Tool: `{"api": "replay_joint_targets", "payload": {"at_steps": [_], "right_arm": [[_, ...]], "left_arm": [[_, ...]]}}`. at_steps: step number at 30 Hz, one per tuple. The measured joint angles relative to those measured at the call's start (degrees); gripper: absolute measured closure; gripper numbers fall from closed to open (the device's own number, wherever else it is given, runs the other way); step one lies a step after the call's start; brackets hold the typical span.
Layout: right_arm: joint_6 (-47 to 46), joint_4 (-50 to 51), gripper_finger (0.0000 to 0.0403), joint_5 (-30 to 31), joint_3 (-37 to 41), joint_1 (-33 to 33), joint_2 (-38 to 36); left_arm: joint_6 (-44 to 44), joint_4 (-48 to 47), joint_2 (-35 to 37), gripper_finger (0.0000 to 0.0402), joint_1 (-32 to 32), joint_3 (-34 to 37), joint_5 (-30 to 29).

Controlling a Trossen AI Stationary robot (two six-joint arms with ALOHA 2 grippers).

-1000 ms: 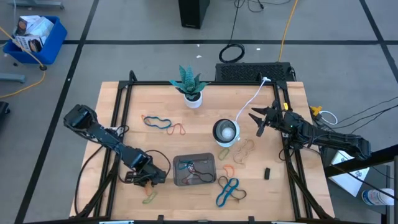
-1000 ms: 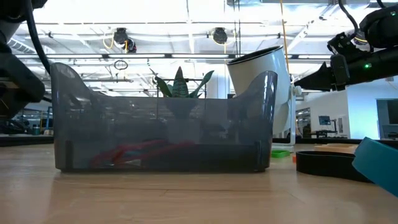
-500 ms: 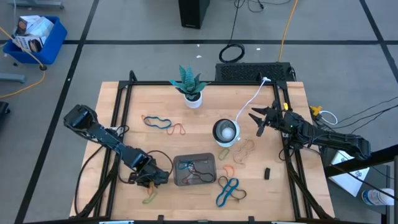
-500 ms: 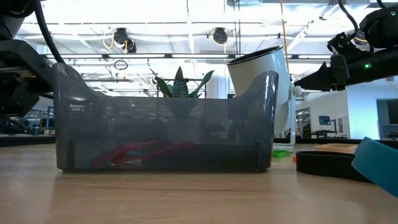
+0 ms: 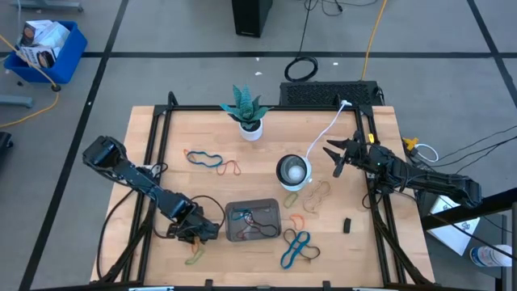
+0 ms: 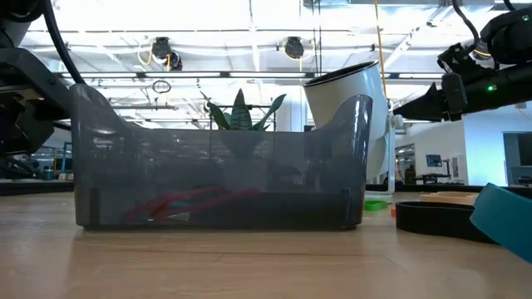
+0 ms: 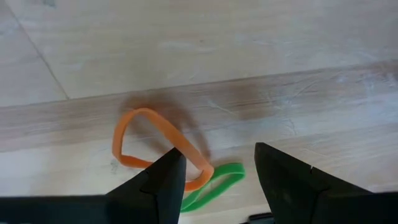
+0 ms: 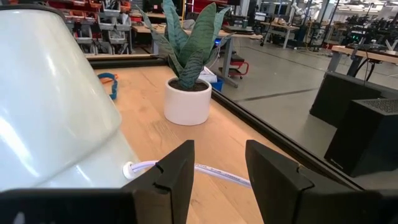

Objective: Pick and place rubber bands into bin
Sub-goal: Put the bottom left orange rubber band into the gray bin

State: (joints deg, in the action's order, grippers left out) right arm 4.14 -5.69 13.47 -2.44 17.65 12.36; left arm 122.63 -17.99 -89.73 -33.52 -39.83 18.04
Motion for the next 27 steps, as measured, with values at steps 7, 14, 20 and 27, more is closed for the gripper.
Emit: {"api": "replay_joint_targets", "payload": {"at_steps": [7, 14, 20, 27], "right_arm": [[0.02, 0.00, 0.0261, 0.00, 0.00, 0.00, 0.00], [0.00, 0.00, 0.0261, 0.00, 0.00, -0.02, 0.00], [0.00, 0.00, 0.0261, 0.00, 0.00, -0.01, 0.00], [0.00, 0.02, 0.0261, 0.00, 0.00, -0.02, 0.00]], "left_arm": [[-0.04, -1.30, 0.00, 0.0270, -0.04, -0.02, 0.07], [-1.91, -3.38, 0.06, 0.0384, -0.04, -0.04, 0.16], [-9.37, -1.19, 1.26, 0.0396, 0.04, 0.04, -4.66], [-15.55, -0.35, 13.09, 0.0397, 0.00, 0.04, -12.24]]}}
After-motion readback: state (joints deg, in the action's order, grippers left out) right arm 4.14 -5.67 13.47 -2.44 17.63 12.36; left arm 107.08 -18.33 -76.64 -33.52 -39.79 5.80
